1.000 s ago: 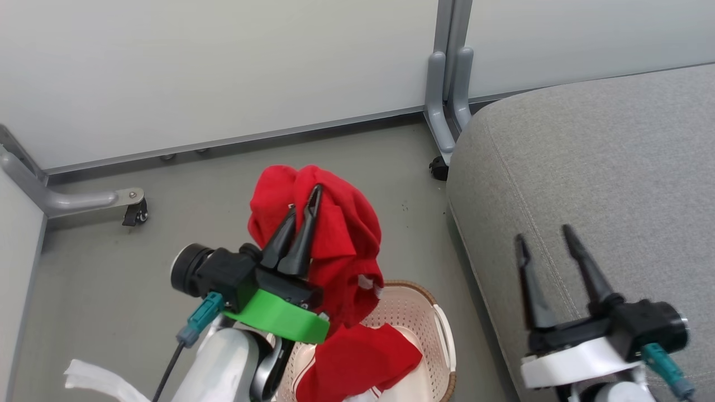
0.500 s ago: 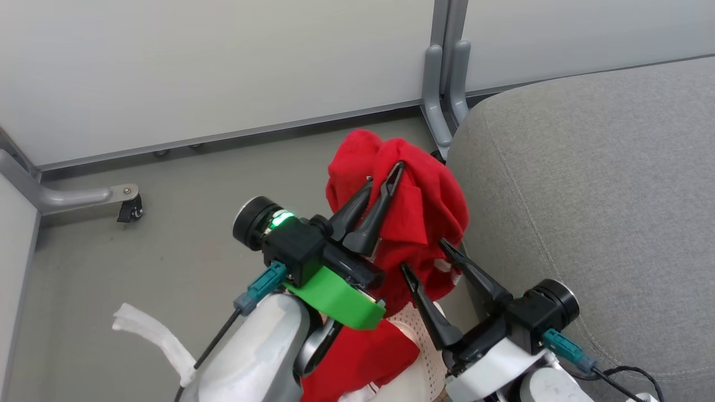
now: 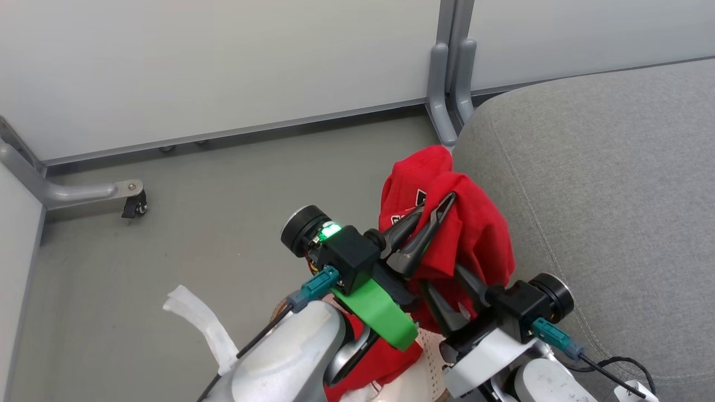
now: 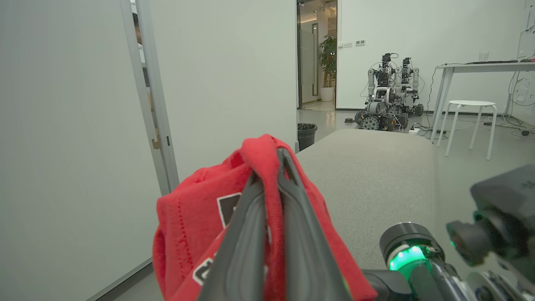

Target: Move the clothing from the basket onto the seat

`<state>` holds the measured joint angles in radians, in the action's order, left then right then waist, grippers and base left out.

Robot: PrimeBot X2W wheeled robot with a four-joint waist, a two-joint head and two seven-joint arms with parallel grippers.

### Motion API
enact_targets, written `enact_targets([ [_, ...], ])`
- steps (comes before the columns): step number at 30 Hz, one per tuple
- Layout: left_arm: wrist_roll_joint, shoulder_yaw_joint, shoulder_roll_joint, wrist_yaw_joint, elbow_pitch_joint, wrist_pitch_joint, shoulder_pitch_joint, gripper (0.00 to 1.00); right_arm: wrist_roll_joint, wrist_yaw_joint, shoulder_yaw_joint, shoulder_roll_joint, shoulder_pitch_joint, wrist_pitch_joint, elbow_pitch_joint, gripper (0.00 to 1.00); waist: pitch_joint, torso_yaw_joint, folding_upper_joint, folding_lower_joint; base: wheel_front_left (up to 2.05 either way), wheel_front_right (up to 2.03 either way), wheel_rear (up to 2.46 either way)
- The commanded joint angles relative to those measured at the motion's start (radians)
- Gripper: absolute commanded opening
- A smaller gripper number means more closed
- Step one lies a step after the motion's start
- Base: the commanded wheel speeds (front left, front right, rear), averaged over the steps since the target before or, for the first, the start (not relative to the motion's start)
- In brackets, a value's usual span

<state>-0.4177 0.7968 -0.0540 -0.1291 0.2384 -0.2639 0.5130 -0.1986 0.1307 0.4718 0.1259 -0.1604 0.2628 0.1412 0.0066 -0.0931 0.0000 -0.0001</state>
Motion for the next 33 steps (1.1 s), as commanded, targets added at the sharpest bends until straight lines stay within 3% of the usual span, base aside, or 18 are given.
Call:
enact_targets([
  [1, -0.004, 0.007, -0.005, -0.002, 0.015, -0.001, 0.018, 0.00, 0.007, 0.000, 0.005, 0.004, -0.008, 0.003, 0.001, 0.00, -0.001, 0.000, 0.0000, 0.0001, 0.00, 0.00, 0.00],
  [15, -0.030, 0.038, -0.009, -0.002, 0.074, -0.001, 0.028, 0.00, 0.003, 0.000, 0.008, 0.018, 0.014, 0.003, -0.007, 0.00, -0.007, 0.003, 0.0000, 0.0001, 0.00, 0.00, 0.00],
  [32, -0.022, 0.010, -0.011, 0.004, 0.089, -0.001, 0.017, 0.00, 0.006, 0.000, -0.001, 0.013, 0.024, 0.003, -0.018, 0.00, -0.004, 0.003, 0.0000, 0.0001, 0.00, 0.00, 0.00],
  [33, -0.022, 0.004, -0.010, 0.007, 0.088, -0.001, 0.015, 0.76, 0.008, 0.000, -0.002, 0.013, 0.023, 0.003, -0.018, 0.00, -0.004, 0.003, 0.0000, 0.0001, 0.00, 0.00, 0.00],
])
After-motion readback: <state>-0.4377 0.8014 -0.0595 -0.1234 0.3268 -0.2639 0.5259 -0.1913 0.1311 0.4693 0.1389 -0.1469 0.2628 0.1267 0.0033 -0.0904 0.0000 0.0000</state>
